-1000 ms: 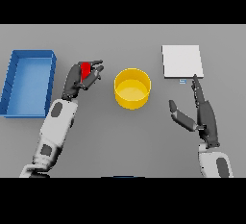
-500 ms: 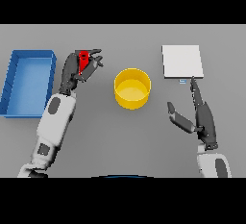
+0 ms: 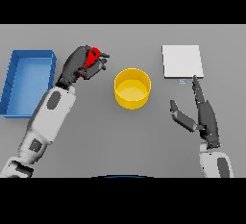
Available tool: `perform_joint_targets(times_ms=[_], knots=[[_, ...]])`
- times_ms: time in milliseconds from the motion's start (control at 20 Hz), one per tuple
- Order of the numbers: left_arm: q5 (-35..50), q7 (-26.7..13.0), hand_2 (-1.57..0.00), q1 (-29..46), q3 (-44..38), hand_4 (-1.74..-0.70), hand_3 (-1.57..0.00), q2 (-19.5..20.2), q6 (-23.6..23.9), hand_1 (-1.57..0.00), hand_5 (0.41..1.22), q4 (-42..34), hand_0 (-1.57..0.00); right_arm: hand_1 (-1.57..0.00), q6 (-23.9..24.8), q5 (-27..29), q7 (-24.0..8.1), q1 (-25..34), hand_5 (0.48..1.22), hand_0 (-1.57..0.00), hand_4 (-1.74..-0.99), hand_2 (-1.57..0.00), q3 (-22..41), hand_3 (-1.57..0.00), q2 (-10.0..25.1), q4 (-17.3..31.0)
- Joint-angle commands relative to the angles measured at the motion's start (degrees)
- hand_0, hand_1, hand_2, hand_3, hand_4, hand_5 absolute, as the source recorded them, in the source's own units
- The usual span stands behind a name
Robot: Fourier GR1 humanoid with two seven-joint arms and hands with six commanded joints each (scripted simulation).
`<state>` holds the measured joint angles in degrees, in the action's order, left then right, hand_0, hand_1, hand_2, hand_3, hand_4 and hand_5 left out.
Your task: Pick up the red beaker and tilt it to pour out 1 green nut into yellow bowl. Pick up the yellow bowl and place it on the metallic measuring scale.
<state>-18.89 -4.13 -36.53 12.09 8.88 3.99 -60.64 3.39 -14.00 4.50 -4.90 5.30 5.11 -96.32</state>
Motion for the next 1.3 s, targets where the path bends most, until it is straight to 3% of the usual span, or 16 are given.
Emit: perform_joint_targets(times_ms=[0,200,500,650,700,900,1100,1250], knots=[[-1.3,-1.9,-1.57,-1.2,1.0,-1.73,-1.56,0.1,0.2,-1.57,1.114,0.9,-1.57,0.0,0.2,-0.5,-0.5,0.2,0.68,0.0,-1.254,0.0,0.4,0.0,-0.5,0.3],[-10.3,-7.6,-1.57,-4.7,8.7,-1.74,-1.57,3.3,-0.4,-1.57,1.133,1.5,-1.57,0.0,-0.3,0.2,0.1,-0.2,0.687,0.0,-1.254,0.0,0.6,0.0,-0.7,-0.1],[-21.4,-9.5,-1.57,-11.3,19.7,-1.74,-1.57,6.1,-3.7,-1.57,1.182,4.5,-1.57,0.0,-0.3,-0.2,-1.4,0.0,0.702,0.0,-1.274,0.0,1.1,0.0,-1.0,-1.2],[-24.8,-7.8,-1.57,-14.8,23.7,-1.65,-1.57,7.6,-6.8,-1.57,1.201,6.2,-1.57,0.0,0.1,-0.5,-0.2,-0.9,0.705,0.0,-1.284,0.0,1.3,0.0,-1.5,-1.1],[-26.0,-7.1,-1.57,-15.3,25.2,-1.67,-1.57,8.1,-7.5,-1.57,1.205,6.3,-1.57,0.0,0.1,-0.1,-0.1,-1.1,0.702,0.0,-1.283,0.0,1.1,0.0,-1.6,-1.2],[-29.8,-5.5,-1.57,-20.9,31.2,-1.7,-1.28,8.1,-13.1,-1.57,1.215,8.8,-1.57,0.0,0.0,1.2,1.1,-1.4,0.678,0.0,-1.292,0.0,0.7,0.0,-2.5,0.0],[-33.3,-1.1,-1.57,-24.6,37.7,-1.72,-1.45,7.3,-16.0,-1.57,1.218,11.1,-1.57,0.0,-0.1,2.9,0.8,-1.1,0.653,0.0,-1.294,0.0,-0.2,0.0,-3.0,0.0],[-36.5,-0.6,-1.57,-27.5,42.6,-1.73,-1.51,6.5,-18.1,-1.57,1.22,13.3,-1.57,0.0,0.2,3.0,1.0,-0.5,0.64,0.0,-1.291,0.0,-0.4,0.0,-3.1,0.2]])
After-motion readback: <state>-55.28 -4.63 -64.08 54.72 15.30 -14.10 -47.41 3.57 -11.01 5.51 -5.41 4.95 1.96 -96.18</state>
